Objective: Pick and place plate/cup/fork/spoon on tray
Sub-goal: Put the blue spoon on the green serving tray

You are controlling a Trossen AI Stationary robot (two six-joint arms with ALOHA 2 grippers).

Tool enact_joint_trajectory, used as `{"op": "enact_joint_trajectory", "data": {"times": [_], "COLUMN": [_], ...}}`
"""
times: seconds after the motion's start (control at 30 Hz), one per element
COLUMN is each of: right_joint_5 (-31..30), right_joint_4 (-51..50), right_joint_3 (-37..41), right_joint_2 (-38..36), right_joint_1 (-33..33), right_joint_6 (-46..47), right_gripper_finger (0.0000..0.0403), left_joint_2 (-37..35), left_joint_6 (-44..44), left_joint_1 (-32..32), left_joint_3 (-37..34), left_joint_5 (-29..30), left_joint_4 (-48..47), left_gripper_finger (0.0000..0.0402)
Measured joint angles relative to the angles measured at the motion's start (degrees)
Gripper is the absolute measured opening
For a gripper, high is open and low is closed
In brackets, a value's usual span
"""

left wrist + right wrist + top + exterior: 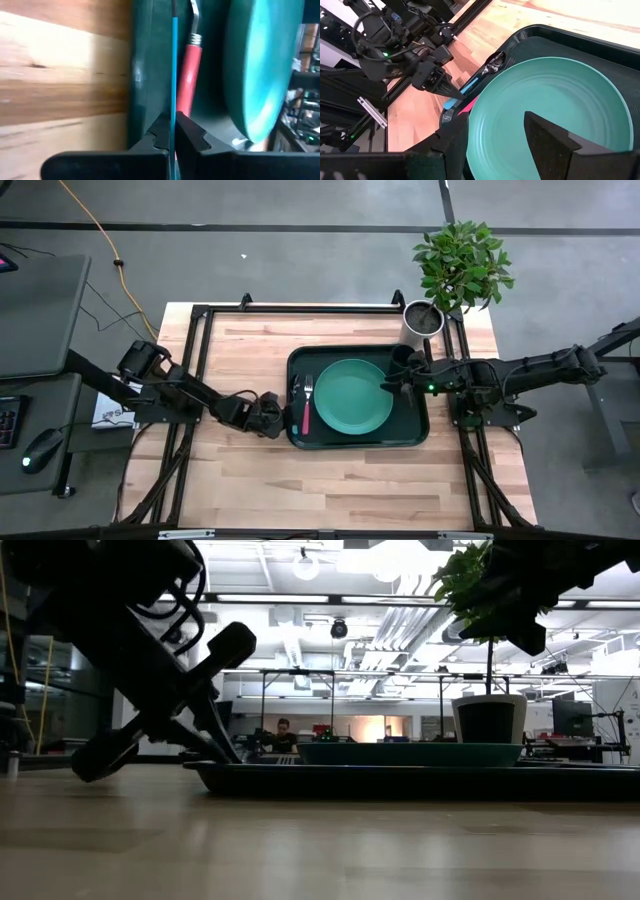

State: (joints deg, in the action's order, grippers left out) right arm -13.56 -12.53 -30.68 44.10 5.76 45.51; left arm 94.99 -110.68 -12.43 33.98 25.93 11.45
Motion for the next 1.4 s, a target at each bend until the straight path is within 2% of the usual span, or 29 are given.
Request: {"op": "enact_joint_trajectory", "data": {"times": [0.23, 1.4], "right_joint_5": [0.26, 0.43], "right_joint_4": [0.27, 0.33], "right_joint_3": [0.00, 0.00], "right_joint_2": [0.00, 0.00], "right_joint_1": [0.00, 0.00], "right_joint_6": [0.10, -0.49], "right_gripper_finger": [0.0184, 0.0184], "left_joint_2": [2.98, 2.77], "left_joint_6": [-1.39, 0.40], "left_joint_1": [-0.79, -0.85], "left_joint_3": [0.15, -0.09], "left_joint_5": [-0.38, -0.66], "left_joint_4": [3.00, 4.23], "left_gripper_finger": [0.0000, 0.0001]}}
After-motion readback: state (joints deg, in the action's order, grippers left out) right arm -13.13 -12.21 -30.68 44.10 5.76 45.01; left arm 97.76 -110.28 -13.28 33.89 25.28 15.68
